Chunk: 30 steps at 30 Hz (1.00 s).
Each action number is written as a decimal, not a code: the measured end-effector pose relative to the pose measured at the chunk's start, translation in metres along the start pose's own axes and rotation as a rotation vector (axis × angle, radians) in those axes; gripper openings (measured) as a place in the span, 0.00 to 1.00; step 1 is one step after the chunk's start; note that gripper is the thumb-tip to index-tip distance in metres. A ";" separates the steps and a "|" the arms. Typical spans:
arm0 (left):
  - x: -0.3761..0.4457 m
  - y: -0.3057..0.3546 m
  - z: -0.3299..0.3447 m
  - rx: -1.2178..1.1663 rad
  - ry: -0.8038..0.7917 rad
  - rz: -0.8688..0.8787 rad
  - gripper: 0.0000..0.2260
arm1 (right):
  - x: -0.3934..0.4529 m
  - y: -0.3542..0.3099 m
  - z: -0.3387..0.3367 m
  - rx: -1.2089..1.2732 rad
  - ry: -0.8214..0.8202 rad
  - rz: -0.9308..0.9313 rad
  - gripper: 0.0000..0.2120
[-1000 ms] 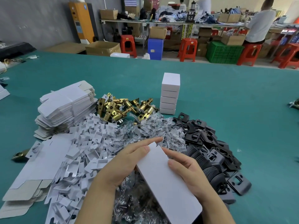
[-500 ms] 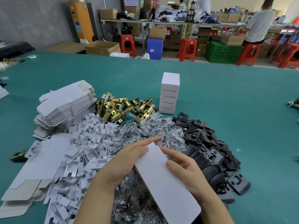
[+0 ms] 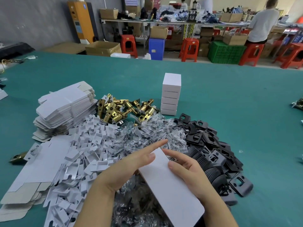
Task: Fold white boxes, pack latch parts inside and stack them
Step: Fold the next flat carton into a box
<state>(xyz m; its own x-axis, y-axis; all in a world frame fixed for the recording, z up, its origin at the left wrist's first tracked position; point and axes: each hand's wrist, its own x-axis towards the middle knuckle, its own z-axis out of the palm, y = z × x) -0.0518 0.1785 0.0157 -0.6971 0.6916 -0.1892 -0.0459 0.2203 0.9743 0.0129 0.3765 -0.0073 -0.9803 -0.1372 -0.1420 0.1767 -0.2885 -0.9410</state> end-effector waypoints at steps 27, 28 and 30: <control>0.015 -0.013 0.002 -0.461 0.364 -0.062 0.12 | 0.003 0.005 -0.005 -0.090 0.157 -0.116 0.22; 0.014 -0.012 0.001 -0.471 0.376 -0.087 0.12 | 0.001 0.006 -0.005 -0.137 0.115 -0.137 0.25; 0.013 -0.011 0.000 -0.487 0.394 -0.109 0.11 | 0.000 0.008 -0.006 -0.227 0.040 -0.151 0.27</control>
<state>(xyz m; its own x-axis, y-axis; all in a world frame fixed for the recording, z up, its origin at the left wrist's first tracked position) -0.0601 0.1850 0.0025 -0.8766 0.3574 -0.3222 -0.3874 -0.1268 0.9132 0.0139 0.3794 -0.0165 -0.9976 -0.0699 -0.0023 0.0081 -0.0824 -0.9966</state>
